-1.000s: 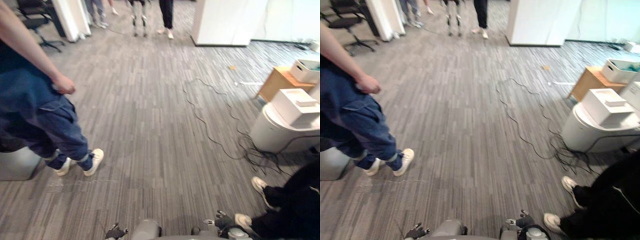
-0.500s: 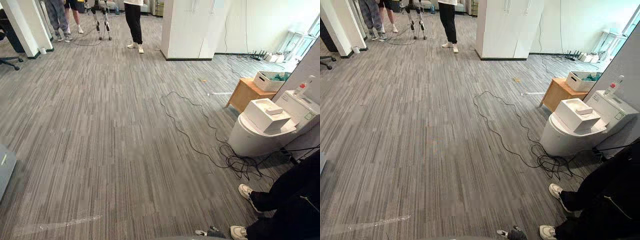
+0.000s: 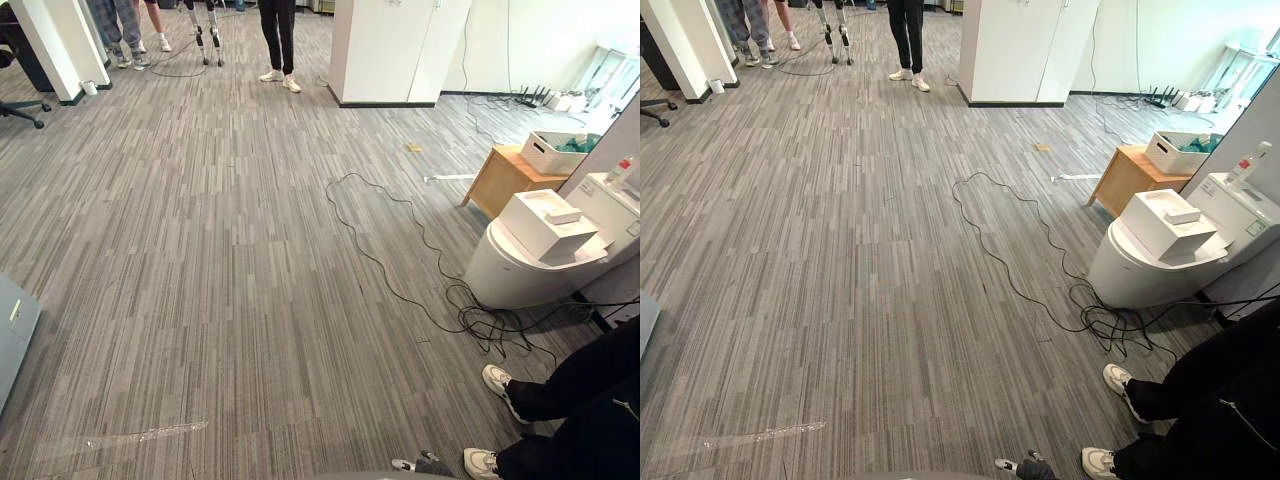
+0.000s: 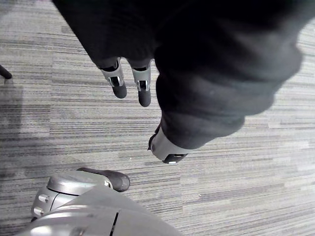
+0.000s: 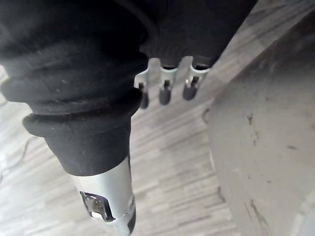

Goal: Organize washtable

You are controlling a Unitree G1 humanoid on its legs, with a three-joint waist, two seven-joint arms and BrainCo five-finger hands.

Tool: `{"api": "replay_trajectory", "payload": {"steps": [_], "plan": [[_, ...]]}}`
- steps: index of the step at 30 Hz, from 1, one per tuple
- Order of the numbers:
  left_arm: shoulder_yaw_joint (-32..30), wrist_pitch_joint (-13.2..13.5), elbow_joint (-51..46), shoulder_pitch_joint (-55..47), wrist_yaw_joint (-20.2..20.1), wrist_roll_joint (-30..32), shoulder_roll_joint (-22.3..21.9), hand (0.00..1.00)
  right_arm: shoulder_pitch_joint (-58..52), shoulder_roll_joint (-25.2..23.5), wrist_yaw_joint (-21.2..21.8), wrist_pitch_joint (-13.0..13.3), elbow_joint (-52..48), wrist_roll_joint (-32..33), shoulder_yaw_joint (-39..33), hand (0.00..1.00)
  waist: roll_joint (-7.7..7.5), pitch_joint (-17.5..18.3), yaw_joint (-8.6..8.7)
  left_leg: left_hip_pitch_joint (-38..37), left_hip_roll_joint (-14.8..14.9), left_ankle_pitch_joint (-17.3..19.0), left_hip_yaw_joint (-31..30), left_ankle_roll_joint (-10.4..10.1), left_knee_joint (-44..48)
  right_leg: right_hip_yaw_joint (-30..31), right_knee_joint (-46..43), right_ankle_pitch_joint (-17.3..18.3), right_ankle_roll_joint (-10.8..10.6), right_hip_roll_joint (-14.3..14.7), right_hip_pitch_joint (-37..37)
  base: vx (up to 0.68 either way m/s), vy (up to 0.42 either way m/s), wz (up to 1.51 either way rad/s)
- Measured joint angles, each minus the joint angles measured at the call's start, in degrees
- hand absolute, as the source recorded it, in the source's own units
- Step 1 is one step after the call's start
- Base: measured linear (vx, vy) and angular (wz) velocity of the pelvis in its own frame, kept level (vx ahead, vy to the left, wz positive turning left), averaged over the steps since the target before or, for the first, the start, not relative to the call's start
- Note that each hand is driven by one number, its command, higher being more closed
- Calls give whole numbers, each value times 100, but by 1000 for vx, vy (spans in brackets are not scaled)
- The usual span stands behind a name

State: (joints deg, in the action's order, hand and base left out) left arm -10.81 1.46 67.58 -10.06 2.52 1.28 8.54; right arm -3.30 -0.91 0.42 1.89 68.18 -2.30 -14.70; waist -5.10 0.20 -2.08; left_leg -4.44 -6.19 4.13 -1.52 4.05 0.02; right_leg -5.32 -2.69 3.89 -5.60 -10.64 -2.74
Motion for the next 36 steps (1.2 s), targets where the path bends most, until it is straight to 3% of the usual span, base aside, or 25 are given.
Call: {"api": "replay_trajectory", "payload": {"steps": [1,4,5,7,8,9,10,12,15,16,17,19,20,21,22,24,25,26,28,29,30,32,34,35,36], "plan": [[-1,-1,-6,11,-4,-4,-21,0,43,27,2,2,0,12,1,0,44,-59,23,23,29,90,-9,-6,119,-39,-145,68,91,22,28,27,-57,11],[-7,-5,-29,2,-13,-20,-120,0,149,164,106,31,-12,71,27,0,267,-258,111,440,289,922,5,-106,1561,-82,-799,592,475,248,99,5,-83,2],[-13,-5,-53,-18,-14,-56,-158,0,161,227,109,54,-15,81,125,0,340,-305,83,647,409,1225,55,-319,2329,-64,-950,797,572,375,45,-16,-102,-4],[-11,-18,-164,2,-41,-194,-188,0,182,252,106,101,-26,164,151,0,402,-394,97,1322,509,1180,36,-632,3919,-79,-1026,980,389,469,-104,-2,-116,12],[-18,13,-245,12,-45,-549,-210,0,193,254,95,117,-31,179,149,0,365,-558,22,1636,493,817,46,-1152,4757,-63,-995,1018,322,395,-366,47,-43,9],[-37,31,-260,19,-47,-728,-198,0,180,227,84,121,-31,179,149,0,283,-629,-34,1717,526,836,38,-1203,4987,-79,-990,1035,287,314,-452,82,-23,9],[-92,67,-295,-11,-42,-1034,-216,0,217,221,84,119,-47,173,162,0,302,-654,-58,1913,568,1146,14,-897,4958,-82,-940,1056,270,270,-590,94,-7,7],[-113,124,-297,-19,-30,-1351,-271,0,289,252,74,117,-33,174,169,0,286,-678,-50,2365,689,1205,-63,-891,4299,-67,-813,1101,215,222,-622,101,19,1],[-138,160,-290,-15,1,-1619,-336,0,417,355,8,147,-37,207,175,0,425,-980,-64,2840,1062,632,-486,-1242,2066,160,-652,1234,12,135,-672,220,237,-38],[-245,160,-279,-16,14,-1671,-379,0,407,358,-64,160,-37,228,174,0,438,-1060,-81,2879,1297,37,-216,-1470,2022,342,-486,1347,-64,97,-835,391,414,-58],[-356,174,-283,-41,17,-1704,-396,0,423,308,-76,155,14,180,184,0,384,-1041,-178,3012,1211,-11,49,-1284,2612,588,-383,1583,123,-66,-974,426,424,-75],[-548,238,-298,-130,15,-1720,-360,0,386,247,-69,122,134,87,178,0,158,-888,-199,3192,1001,336,292,-791,3106,890,-424,1590,383,-287,-961,351,234,-51],[-618,292,-302,-56,44,-1712,-314,0,375,122,-59,129,105,-17,154,0,29,-796,-131,3315,812,557,376,-611,3299,1030,-923,1357,219,-438,-646,459,250,-8],[-666,293,-305,60,28,-1695,-307,0,371,120,-24,122,78,-96,78,0,-6,-782,-170,3227,683,671,475,-473,3275,1202,-1453,1032,-102,-547,-374,553,301,-2],[-696,292,-304,89,24,-1686,-322,0,372,130,-21,107,77,-127,2,0,-1,-781,-185,3112,631,753,529,-409,3242,1300,-1764,840,-102,-579,-271,546,318,-14],[-679,278,-303,70,22,-1610,-303,0,339,127,-15,55,6,-88,-174,0,-8,-775,-178,2386,402,998,755,-62,2923,1663,-3438,-177,-314,-642,282,493,261,-16],[-673,274,-303,70,20,-1554,-289,0,336,120,-14,57,0,-56,-228,0,47,-811,-171,2170,352,1047,797,-17,2804,1734,-3985,-347,-365,-599,490,413,191,-6],[-629,257,-306,70,19,-1394,-268,0,338,125,-13,63,-4,1,-288,0,40,-805,-152,1703,243,1107,785,62,2534,1687,-4955,-345,-371,-485,838,421,183,-6],[-449,236,-300,103,20,-1094,-211,0,332,137,-19,90,-14,125,-307,0,32,-793,-141,965,138,1187,737,166,1991,1206,-5649,214,53,-303,1258,452,171,-3],[-243,218,-284,122,13,-818,-144,0,327,137,-17,141,-60,284,-335,0,50,-790,-72,574,115,1224,677,236,1697,821,-5653,707,248,-118,1563,363,103,8],[-185,214,-274,133,7,-715,-126,0,333,131,-18,166,-105,381,-345,0,63,-796,0,424,114,1254,627,290,1602,670,-5539,872,289,8,1725,428,90,18],[-76,149,-166,187,4,-392,-98,0,326,123,-14,226,-302,736,-467,0,139,-823,208,-107,141,1443,469,530,1359,284,-4440,1102,354,531,2345,457,36,30],[-48,126,-144,240,-13,-260,-126,0,307,131,-20,226,-423,881,-580,0,225,-861,295,-462,218,1605,311,522,1206,126,-3080,850,316,787,2568,602,7,56],[-48,119,-146,242,-53,-31,-118,0,263,115,-32,240,-476,846,-714,0,207,-864,372,-877,217,1680,81,471,867,46,-1384,168,110,848,2602,715,-19,76],[-45,115,-139,244,-95,48,-97,0,266,109,-34,239,-473,847,-776,0,184,-871,421,-1047,190,1735,-36,379,736,66,-1057,-44,-1,852,2687,636,-47,82]]}}
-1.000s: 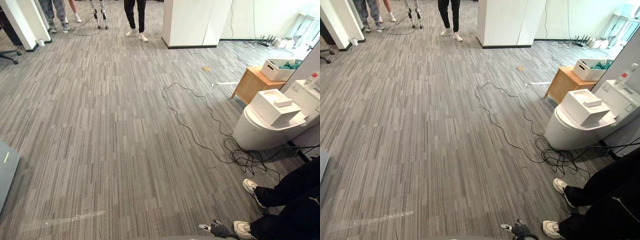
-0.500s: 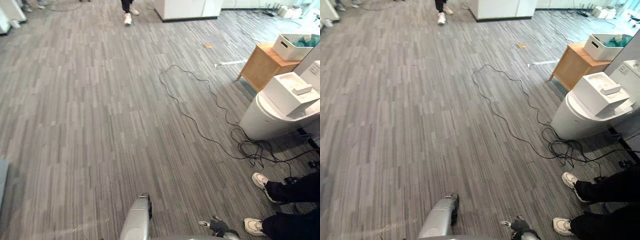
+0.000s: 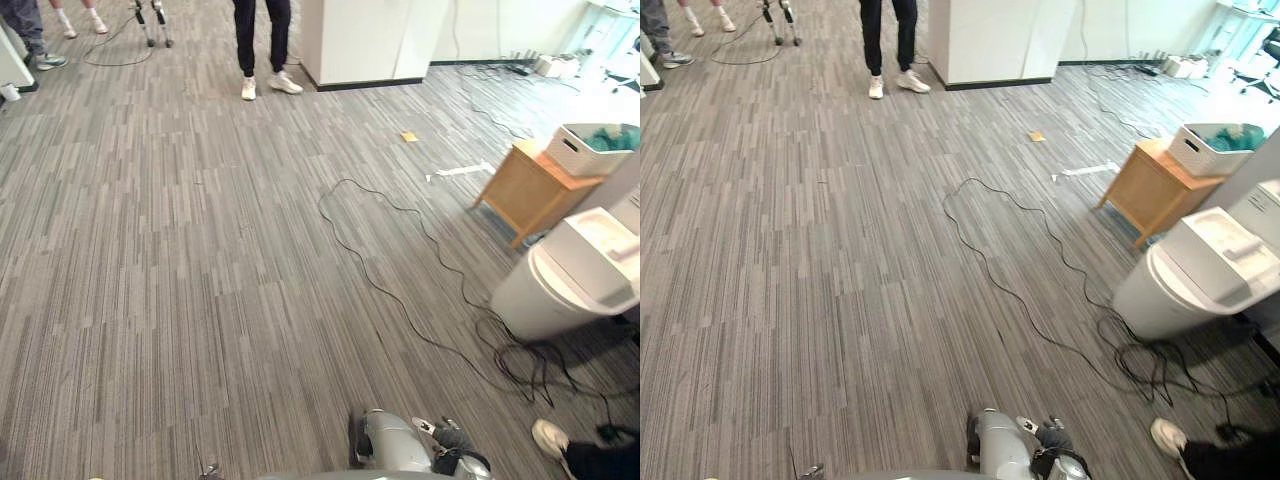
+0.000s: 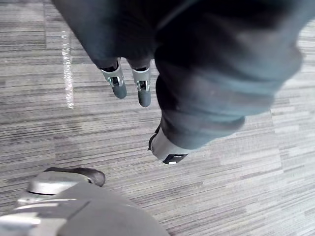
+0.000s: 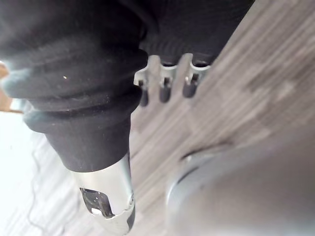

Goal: Organize washtable

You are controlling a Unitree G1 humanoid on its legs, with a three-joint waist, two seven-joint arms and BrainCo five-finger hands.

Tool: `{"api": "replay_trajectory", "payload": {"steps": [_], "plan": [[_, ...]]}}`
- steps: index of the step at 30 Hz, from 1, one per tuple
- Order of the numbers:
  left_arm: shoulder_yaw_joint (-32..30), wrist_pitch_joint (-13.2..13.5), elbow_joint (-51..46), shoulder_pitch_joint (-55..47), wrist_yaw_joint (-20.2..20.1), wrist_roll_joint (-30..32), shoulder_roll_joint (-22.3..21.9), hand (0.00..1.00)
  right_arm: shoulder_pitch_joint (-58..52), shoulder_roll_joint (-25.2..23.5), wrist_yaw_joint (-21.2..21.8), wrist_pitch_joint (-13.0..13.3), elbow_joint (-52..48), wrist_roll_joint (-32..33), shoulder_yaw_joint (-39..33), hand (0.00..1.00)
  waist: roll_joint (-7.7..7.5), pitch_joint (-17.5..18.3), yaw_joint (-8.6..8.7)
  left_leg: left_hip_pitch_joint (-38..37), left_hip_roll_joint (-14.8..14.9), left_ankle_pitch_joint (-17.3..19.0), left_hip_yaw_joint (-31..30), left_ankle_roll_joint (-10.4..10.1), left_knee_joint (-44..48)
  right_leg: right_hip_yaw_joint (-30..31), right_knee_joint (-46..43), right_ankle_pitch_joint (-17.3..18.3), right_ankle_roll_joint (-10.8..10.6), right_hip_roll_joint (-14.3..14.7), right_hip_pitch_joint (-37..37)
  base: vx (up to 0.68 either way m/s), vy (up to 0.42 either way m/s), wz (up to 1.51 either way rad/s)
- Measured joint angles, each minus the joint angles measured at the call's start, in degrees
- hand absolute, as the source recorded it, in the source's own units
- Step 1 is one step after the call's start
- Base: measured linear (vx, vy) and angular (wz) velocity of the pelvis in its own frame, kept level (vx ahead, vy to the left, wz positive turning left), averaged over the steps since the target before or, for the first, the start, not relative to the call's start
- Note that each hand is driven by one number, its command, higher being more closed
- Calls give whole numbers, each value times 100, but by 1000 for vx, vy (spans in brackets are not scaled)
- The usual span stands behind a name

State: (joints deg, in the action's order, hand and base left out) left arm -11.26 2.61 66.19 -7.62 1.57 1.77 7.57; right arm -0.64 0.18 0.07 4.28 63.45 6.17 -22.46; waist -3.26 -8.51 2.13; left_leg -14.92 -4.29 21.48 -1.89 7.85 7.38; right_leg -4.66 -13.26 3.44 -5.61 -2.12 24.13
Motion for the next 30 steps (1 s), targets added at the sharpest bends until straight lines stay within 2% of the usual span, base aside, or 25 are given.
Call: {"api": "replay_trajectory", "payload": {"steps": [1,2,3,4,6,7,8,9,10,11,13,15,16,17,18,19,20,21,22,23,25,26,27,29,30], "plan": [[-3,-43,41,7,-34,112,-12,0,1,24,7,-21,-20,5,-78,0,46,22,59,-238,52,106,-155,-54,-150,66,105,-246,61,12,137,804,-73,90],[-10,-104,69,41,-65,251,-205,0,-57,81,2,-70,-179,2,-192,0,327,178,175,-470,337,184,-449,-142,-168,74,-165,-862,523,215,125,853,-85,86],[-5,-104,81,72,-109,341,-202,0,-69,54,-8,-81,-190,2,-234,0,339,187,174,-452,425,97,-485,-298,-9,72,-326,-1105,785,222,127,882,-103,70],[0,-124,85,123,-149,364,-257,0,-48,70,2,-69,-210,12,-351,0,469,152,120,-419,480,-71,-586,-571,331,-42,-691,-941,697,231,121,870,-159,33],[163,-149,-19,334,-147,365,-359,0,-6,89,-18,-82,-219,-10,-382,0,669,186,109,245,457,-1132,-618,-1196,2108,-189,-689,-550,875,305,-346,1013,-152,16],[246,-151,-58,332,-144,367,-359,0,-16,88,-27,-91,-240,-17,-328,0,697,186,87,475,442,-1446,-633,-1637,2780,-181,-499,-449,890,344,-633,799,-49,15],[417,-145,-158,456,-124,369,-324,0,-27,49,-43,-113,-248,-39,-285,0,674,133,61,1065,469,-1487,-528,-1830,4292,-159,-90,-150,843,418,-1310,714,-13,26],[622,-106,-346,570,-107,348,-370,0,-25,88,-72,-128,-224,-107,-214,0,742,51,4,1625,607,-1175,-395,-1581,5300,-162,191,-29,953,530,-1887,652,9,29],[756,-77,-415,596,-111,341,-370,0,-13,90,-95,-142,-185,-138,-119,0,672,37,-40,1937,635,-1050,-249,-1371,5545,-146,295,65,937,522,-2115,572,47,18],[1040,-46,-623,626,-119,321,-424,0,16,79,-107,-167,-175,-217,84,0,573,16,-109,2572,645,-828,3,-1007,5684,-77,438,264,938,463,-2485,424,70,2],[1433,18,-1098,655,-156,342,-434,0,128,67,-97,-190,-163,-230,402,0,484,10,-261,3529,683,-585,162,-709,5173,85,490,570,728,320,-2811,532,148,-34],[1757,45,-1408,641,-191,318,-364,0,185,89,-87,-184,-46,-234,738,0,432,-10,-400,4033,812,-643,159,-803,3567,335,514,859,460,70,-3077,585,288,-71],[1840,54,-1464,633,-284,201,-329,0,197,81,-85,-169,-2,-293,821,0,474,-17,-477,4092,1026,-912,68,-1167,2191,484,627,1078,318,-98,-3348,709,433,-72],[1825,55,-1487,616,-269,71,-297,0,197,128,-96,-137,56,-390,983,0,512,-6,-493,4147,1306,-1595,338,-1458,1979,658,853,1284,333,-216,-3694,761,454,-66],[1816,54,-1480,608,-258,-27,-287,0,193,143,-97,-135,104,-461,1059,0,464,34,-514,4182,1298,-1720,580,-1388,2208,706,906,1431,485,-278,-3802,701,389,-43],[1754,70,-1444,584,-234,-295,-220,0,197,141,-97,-133,241,-576,1075,0,369,190,-516,4351,1136,-1447,816,-960,2603,805,658,1529,704,-521,-3762,710,370,-12],[1643,66,-1434,618,-213,-463,-190,0,213,78,-78,-146,315,-713,1148,0,199,275,-474,4405,860,-1238,928,-682,2674,904,98,1364,544,-763,-3435,702,360,1],[1586,48,-1432,607,-199,-587,-170,0,203,33,-68,-147,321,-794,1170,0,121,304,-472,4363,722,-1178,976,-623,2632,955,-281,1249,342,-876,-3256,721,382,28],[1546,48,-1371,603,-115,-986,-148,0,210,9,-31,-158,290,-922,1161,0,26,288,-455,4127,458,-1045,1003,-388,2561,1091,-1244,923,-100,-1015,-2966,688,344,44],[1544,33,-1336,578,-64,-1238,-157,0,200,14,-12,-172,253,-954,1125,0,-10,262,-431,3694,276,-897,1031,-203,2431,1392,-2439,256,-447,-994,-2622,677,317,45],[1545,37,-1348,500,-2,-1342,-178,0,159,22,-12,-163,243,-959,1095,0,-27,199,-442,2967,81,-761,976,-96,2117,1616,-3983,-11,-736,-774,-2228,610,226,41],[1535,37,-1337,440,12,-1332,-194,0,121,38,-16,-105,176,-954,910,0,47,141,-401,2145,-68,-720,813,-38,1533,1310,-4860,217,-419,-680,-1862,690,220,52],[1525,37,-1285,380,22,-1256,-205,0,71,65,-32,-68,83,-894,736,0,127,116,-311,1547,-90,-702,655,-5,1102,791,-5050,533,40,-632,-1505,557,157,49],[1504,32,-1098,426,19,-1222,-163,0,-21,72,-32,-41,-5,-776,566,0,164,82,-265,1070,-93,-647,511,84,765,423,-4920,851,223,-497,-1082,529,98,36],[1380,10,-879,517,11,-1215,-164,0,-45,56,-43,-32,-117,-639,268,0,159,45,-191,725,-91,-549,358,159,601,206,-4433,1087,311,-317,-668,533,50,61]]}}
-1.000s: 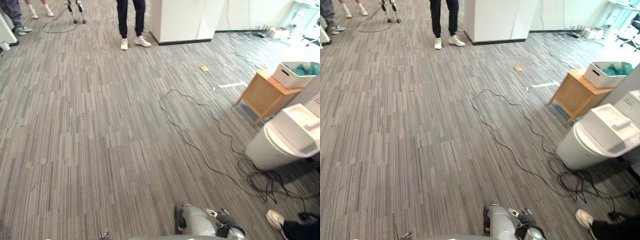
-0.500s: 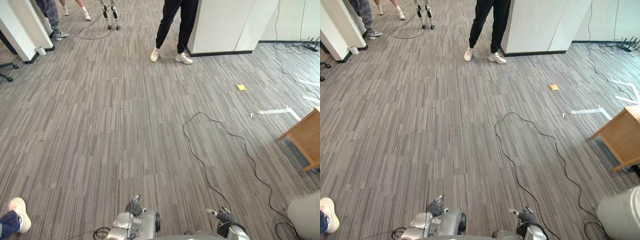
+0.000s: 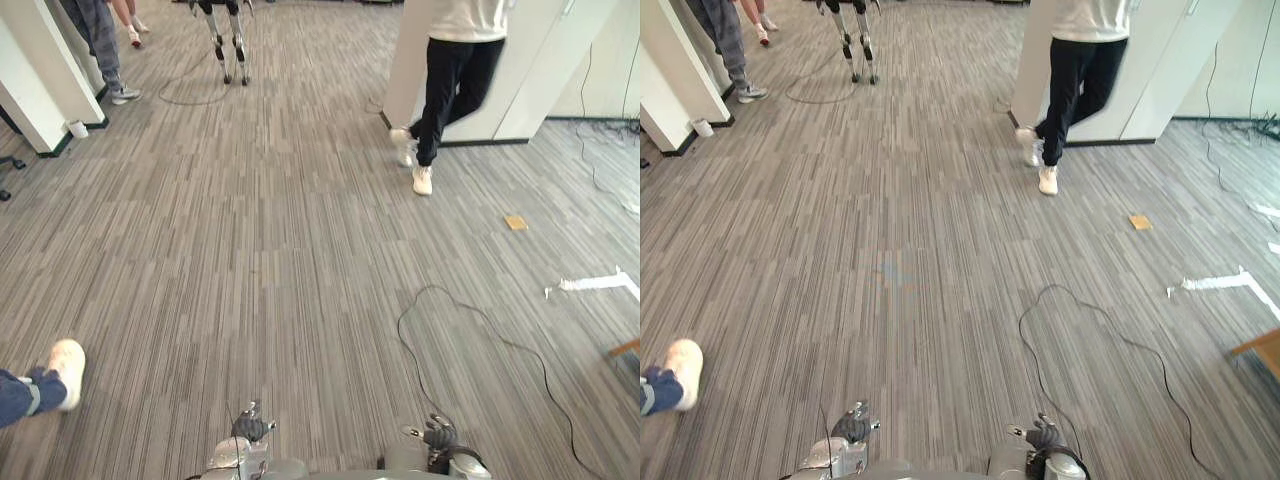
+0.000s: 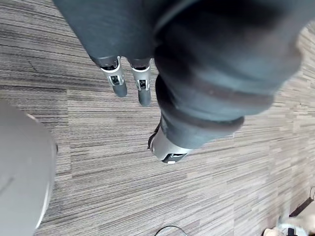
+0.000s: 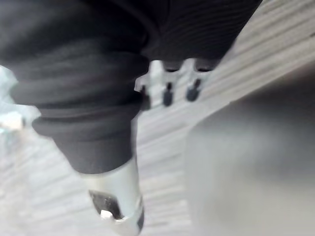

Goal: Organize washtable

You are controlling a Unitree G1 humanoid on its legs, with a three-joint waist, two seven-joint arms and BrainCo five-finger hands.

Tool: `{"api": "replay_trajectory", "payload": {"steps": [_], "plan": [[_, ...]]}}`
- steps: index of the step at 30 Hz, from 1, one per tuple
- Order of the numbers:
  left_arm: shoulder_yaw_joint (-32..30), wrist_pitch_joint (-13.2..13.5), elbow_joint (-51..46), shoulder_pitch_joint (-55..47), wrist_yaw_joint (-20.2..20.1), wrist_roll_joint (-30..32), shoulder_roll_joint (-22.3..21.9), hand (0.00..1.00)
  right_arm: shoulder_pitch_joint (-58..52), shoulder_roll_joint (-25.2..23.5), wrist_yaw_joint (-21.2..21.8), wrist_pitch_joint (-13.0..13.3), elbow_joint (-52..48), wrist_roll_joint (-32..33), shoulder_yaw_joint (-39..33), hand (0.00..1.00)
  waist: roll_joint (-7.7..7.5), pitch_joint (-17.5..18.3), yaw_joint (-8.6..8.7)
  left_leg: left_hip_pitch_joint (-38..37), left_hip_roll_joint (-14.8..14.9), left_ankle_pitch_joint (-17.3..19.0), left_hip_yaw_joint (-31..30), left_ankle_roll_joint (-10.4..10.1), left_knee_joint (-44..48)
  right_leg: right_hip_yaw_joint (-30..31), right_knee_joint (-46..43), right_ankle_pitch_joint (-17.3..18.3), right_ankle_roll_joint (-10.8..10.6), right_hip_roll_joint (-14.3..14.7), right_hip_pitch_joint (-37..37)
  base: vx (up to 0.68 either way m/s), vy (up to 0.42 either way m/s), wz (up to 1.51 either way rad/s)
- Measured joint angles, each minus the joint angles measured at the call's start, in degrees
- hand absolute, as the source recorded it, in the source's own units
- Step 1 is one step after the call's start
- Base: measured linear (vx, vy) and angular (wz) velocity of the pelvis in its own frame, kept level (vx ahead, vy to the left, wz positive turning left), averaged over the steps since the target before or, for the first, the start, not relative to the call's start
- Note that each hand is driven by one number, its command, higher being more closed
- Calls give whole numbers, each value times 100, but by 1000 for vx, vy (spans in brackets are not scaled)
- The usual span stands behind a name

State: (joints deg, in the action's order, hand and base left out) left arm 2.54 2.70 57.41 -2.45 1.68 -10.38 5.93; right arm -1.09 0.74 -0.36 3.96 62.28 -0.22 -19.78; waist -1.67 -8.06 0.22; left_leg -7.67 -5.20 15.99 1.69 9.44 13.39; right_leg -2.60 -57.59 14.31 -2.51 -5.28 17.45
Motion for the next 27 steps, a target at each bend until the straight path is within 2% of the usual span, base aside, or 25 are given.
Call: {"api": "replay_trajectory", "payload": {"steps": [1,2,3,5,6,7,8,9,10,11,12,13,14,15,16,17,19,20,21,22,23,24,25,26,27], "plan": [[-123,-3,161,65,-4,8,-5,0,-9,20,-18,2,-48,27,-163,0,-7,-9,115,-202,0,91,-173,50,-70,-105,657,12,18,116,243,563,9,104],[-362,-14,323,141,-14,55,-85,0,-96,60,-73,-6,-60,22,-368,0,4,-38,228,-468,8,232,-454,75,-198,-268,1782,-140,-65,192,448,599,-17,122],[-604,-20,399,146,-15,117,-169,0,-211,18,-93,-30,-54,22,-542,0,-8,-45,249,-806,6,346,-672,70,-426,-471,3263,-711,-186,223,527,623,-30,103],[-905,-37,509,107,-20,258,-238,0,-445,-51,-98,-117,35,67,-761,0,-75,-54,301,-1370,10,444,-947,-36,-893,-755,4556,-1253,-318,230,760,730,-96,68],[-1031,-45,608,81,-19,294,-237,0,-489,-58,-89,-161,47,113,-844,0,-75,-52,345,-1531,9,458,-1022,-45,-948,-799,4555,-1290,-174,245,854,794,-127,73],[-1294,-84,727,55,-17,392,-262,0,-550,-127,-93,-236,42,207,-928,0,-75,-23,520,-1608,67,452,-1137,-58,-627,-652,4235,-1966,426,318,889,1006,-152,49],[-1619,-106,755,17,-22,482,-371,0,-623,-94,-67,-230,-66,242,-1047,0,152,7,534,-1462,199,368,-1125,-267,-13,-777,3975,-2168,651,392,856,857,-118,27],[-1817,-115,792,-12,-25,553,-433,0,-627,-84,-68,-221,-105,242,-1125,0,242,9,528,-1355,236,240,-1071,-502,384,-859,3846,-2188,650,428,811,1035,-132,-31],[-2282,-145,846,-50,-15,671,-590,0,-598,-1,-71,-217,-149,242,-1188,0,462,3,495,-1012,326,-285,-887,-1302,1423,-830,3683,-1862,706,640,621,867,-71,-65],[-2704,-199,804,-137,8,673,-689,0,-595,34,-75,-225,-284,233,-1110,0,568,-8,475,-567,320,-1538,-741,-2075,2526,-668,3714,-1559,726,845,270,861,-49,-76],[-2818,-222,797,-162,9,676,-682,0,-574,33,-77,-227,-349,226,-1063,0,571,-21,417,-300,376,-1849,-592,-2203,3160,-559,3777,-1416,763,927,48,849,-2,-64],[-2891,-238,790,-158,9,698,-636,0,-538,25,-83,-218,-360,217,-1062,0,577,-54,395,9,519,-1765,-384,-2160,3936,-450,3864,-1291,787,1023,-273,796,22,-62],[-3043,-231,724,-167,-1,772,-515,0,-486,28,-94,-213,-267,173,-931,0,452,-175,283,548,886,-1283,180,-1920,5126,-164,4245,-1124,844,1141,-1271,769,31,-58],[-3038,-235,669,-202,-2,782,-461,0,-500,23,-94,-213,-253,173,-812,0,363,-172,217,734,982,-1079,383,-1677,5286,-21,4398,-1082,850,1127,-1579,706,52,-77],[-3041,-230,496,-355,5,783,-423,0,-472,14,-95,-210,-192,177,-574,0,276,-171,129,1196,1184,-681,669,-1235,5306,233,4712,-1037,867,1071,-2011,668,104,-79],[-3062,-231,384,-487,19,754,-390,0,-364,-4,-85,-200,-176,179,-348,0,124,-104,52,1819,1297,-357,698,-1015,5093,417,4953,-764,708,916,-2337,664,137,-75],[-3092,-225,369,-586,96,632,-428,0,-209,34,-69,-196,-88,180,-328,0,89,-121,4,2476,1436,-66,421,-1008,4471,533,4975,-544,483,775,-2624,629,249,-42],[-3064,-238,384,-662,130,472,-460,0,-168,58,-78,-198,-4,186,-227,0,68,-129,-101,2888,1408,-58,112,-1034,3632,616,4918,-268,318,564,-2776,735,398,-33],[-2999,-217,378,-764,167,301,-456,0,-137,74,-76,-194,64,186,-62,0,25,-125,-177,3086,1350,-156,-263,-1164,2531,630,4918,-13,134,316,-2921,625,379,-24],[-2959,-211,383,-804,197,206,-459,0,-130,75,-76,-184,71,186,27,0,18,-124,-200,3144,1310,-246,-519,-1265,1910,629,4927,113,25,195,-3006,656,439,-15],[-2926,-211,385,-894,233,119,-467,0,-116,71,-76,-182,118,189,122,0,24,-120,-258,3193,1309,-430,-882,-1481,1069,640,4954,309,-118,19,-3162,702,486,-5],[-2925,-207,395,-1029,256,72,-446,0,-55,58,-88,-187,257,181,257,0,-36,-63,-292,3241,1183,-1259,-670,-1763,1188,648,4966,503,-167,-236,-3378,880,612,-8],[-2916,-165,392,-1086,314,65,-440,0,45,-80,-79,-191,453,167,334,0,-101,26,-360,3448,975,-1239,-583,-1562,1595,752,4739,414,-18,-406,-3273,743,509,-6],[-2916,-146,384,-1087,350,67,-435,0,100,-83,-58,-197,477,104,433,0,-220,111,-377,3532,898,-1084,-552,-1444,1770,819,4517,316,105,-473,-3116,868,597,-18],[-2920,-117,429,-1094,356,72,-386,0,222,-118,-53,-181,550,-10,503,0,-347,155,-415,3502,689,-773,-376,-1118,2091,1021,3764,-24,-38,-674,-2821,558,386,-17]]}}
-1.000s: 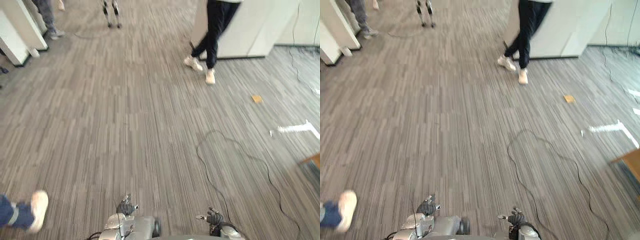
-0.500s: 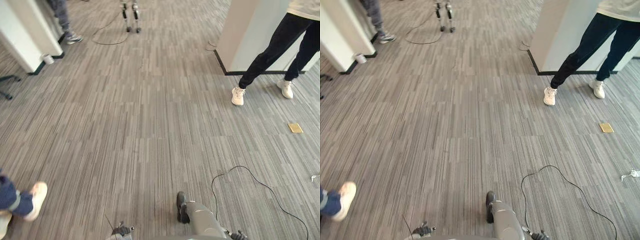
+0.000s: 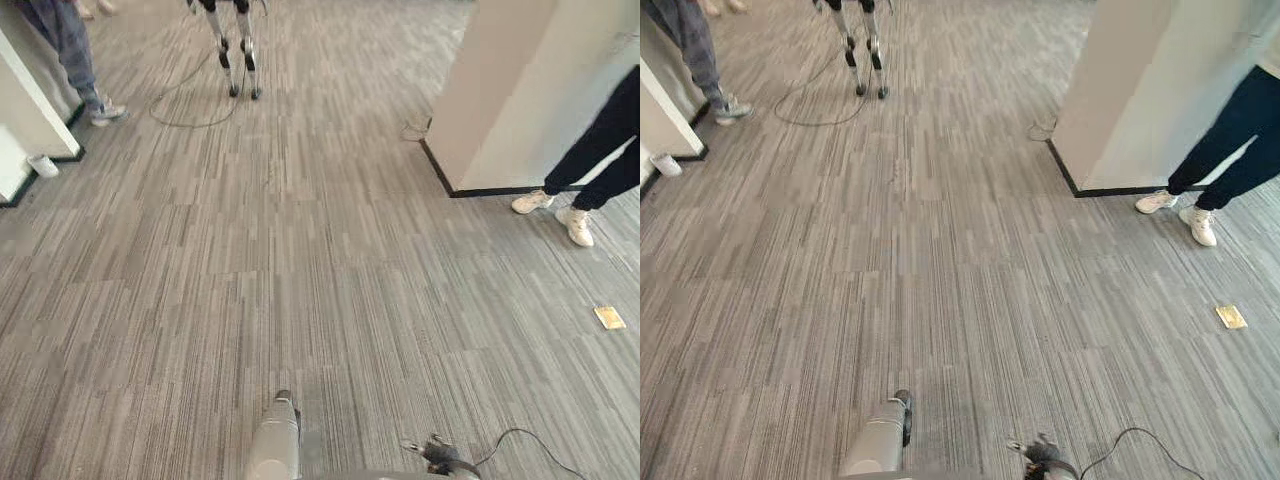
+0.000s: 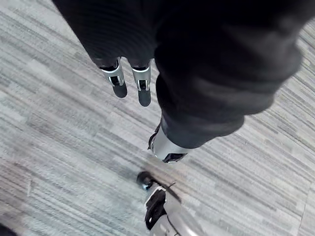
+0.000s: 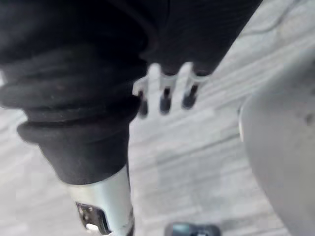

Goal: Organize washtable

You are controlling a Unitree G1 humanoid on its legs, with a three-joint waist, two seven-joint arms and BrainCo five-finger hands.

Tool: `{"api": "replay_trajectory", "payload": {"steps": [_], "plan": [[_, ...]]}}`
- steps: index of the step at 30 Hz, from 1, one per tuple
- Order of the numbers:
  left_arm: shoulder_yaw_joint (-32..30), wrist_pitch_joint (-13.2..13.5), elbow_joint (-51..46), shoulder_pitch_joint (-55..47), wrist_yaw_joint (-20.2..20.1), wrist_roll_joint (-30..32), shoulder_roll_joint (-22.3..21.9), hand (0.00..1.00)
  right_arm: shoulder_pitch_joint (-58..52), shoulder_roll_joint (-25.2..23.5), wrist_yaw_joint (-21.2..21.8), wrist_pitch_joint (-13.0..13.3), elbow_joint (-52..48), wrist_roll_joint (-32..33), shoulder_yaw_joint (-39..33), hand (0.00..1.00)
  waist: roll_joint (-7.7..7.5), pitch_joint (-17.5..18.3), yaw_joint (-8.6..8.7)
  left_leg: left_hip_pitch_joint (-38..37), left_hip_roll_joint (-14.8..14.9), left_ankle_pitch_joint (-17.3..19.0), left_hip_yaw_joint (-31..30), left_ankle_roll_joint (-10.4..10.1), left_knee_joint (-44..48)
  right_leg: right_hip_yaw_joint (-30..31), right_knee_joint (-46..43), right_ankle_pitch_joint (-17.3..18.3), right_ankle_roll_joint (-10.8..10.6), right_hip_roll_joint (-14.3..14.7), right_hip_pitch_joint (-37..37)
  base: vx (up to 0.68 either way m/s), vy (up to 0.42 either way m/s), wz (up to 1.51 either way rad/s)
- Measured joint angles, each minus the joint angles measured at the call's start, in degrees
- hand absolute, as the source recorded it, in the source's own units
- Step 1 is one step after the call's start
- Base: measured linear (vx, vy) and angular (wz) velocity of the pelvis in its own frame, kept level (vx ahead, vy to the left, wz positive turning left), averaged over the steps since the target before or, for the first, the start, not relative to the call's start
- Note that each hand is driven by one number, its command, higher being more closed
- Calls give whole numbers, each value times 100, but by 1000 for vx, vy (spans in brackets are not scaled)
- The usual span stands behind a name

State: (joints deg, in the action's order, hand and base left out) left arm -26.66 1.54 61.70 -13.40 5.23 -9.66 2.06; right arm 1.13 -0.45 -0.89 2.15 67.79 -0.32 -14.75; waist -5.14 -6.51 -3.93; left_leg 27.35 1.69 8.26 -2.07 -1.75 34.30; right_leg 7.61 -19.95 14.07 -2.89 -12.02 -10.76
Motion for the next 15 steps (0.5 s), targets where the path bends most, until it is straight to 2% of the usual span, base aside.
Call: {"api": "replay_trajectory", "payload": {"steps": [1,2,3,4,5,7,8,9,10,11,12,13,14,15], "plan": [[-15,-3,64,0,0,4,12,0,8,-22,-5,25,-1,-34,-4,0,17,-33,-8,-120,-61,131,134,146,68,79,-436,-165,-21,-67,111,794,537,-26],[-40,-6,141,-3,-3,14,41,0,21,-47,-5,28,-15,-41,-14,0,-73,-73,-16,-622,-182,333,408,402,45,291,-1421,-680,-20,-191,326,475,314,-26],[-38,-5,174,-24,-3,15,43,0,29,-50,3,24,-4,-41,-11,0,-67,-98,-16,-926,-221,401,548,499,-21,364,-1953,-825,-67,-211,444,648,443,-45],[16,-7,189,-58,-8,41,30,0,-21,-22,22,44,-65,-27,-9,0,84,-120,15,-1486,-291,486,712,628,-307,341,-2952,-876,-125,-197,771,426,321,-54],[121,-5,187,-18,-14,97,31,0,-48,32,21,110,-133,-27,-5,0,146,-135,33,-2116,-350,542,808,681,-818,152,-3578,-815,-111,-80,1122,397,315,-53],[250,-3,189,0,-19,298,105,0,-94,65,18,172,-180,-27,-3,0,185,-107,85,-2675,-390,583,883,758,-1400,-244,-3834,-627,18,87,1522,308,265,-40],[417,-16,208,126,-21,433,195,0,-127,118,18,191,-187,-29,-15,0,180,-111,225,-3034,-449,607,855,767,-1836,-661,-3776,-353,119,254,2006,283,207,-25],[482,-44,221,180,-25,503,226,0,-169,121,40,217,-212,10,-41,0,175,-111,292,-3132,-479,602,817,797,-1965,-786,-3661,-242,115,336,2233,335,144,-15],[624,-82,264,305,-23,596,286,0,-180,81,86,205,-348,110,-262,0,168,-118,430,-3277,-492,618,808,827,-2152,-987,-3151,-134,67,540,2642,347,94,3],[679,-96,301,455,-26,664,318,0,-178,83,109,214,-415,183,-369,0,175,-127,546,-3414,-491,667,740,891,-2262,-1164,-2261,-144,58,736,2881,369,78,10],[683,-102,306,527,-28,706,328,0,-179,83,108,222,-418,189,-472,0,177,-128,588,-3498,-490,710,703,891,-2314,-1236,-1725,-195,39,815,2940,396,51,24],[691,-92,301,611,-42,738,327,0,-213,93,101,223,-418,192,-619,0,178,-128,617,-3666,-498,790,672,859,-2441,-1315,-783,-448,15,903,2975,534,35,33],[676,-65,250,693,-100,836,311,0,-392,101,88,194,-493,187,-775,0,165,-122,608,-3966,-580,951,589,782,-2636,-1456,644,-987,-14,940,2986,454,24,33],[672,-49,225,703,-128,858,314,0,-488,101,83,172,-517,178,-789,0,136,-127,621,-4094,-640,1032,533,743,-2702,-1466,1003,-1118,-82,923,3008,511,-1,37]]}}
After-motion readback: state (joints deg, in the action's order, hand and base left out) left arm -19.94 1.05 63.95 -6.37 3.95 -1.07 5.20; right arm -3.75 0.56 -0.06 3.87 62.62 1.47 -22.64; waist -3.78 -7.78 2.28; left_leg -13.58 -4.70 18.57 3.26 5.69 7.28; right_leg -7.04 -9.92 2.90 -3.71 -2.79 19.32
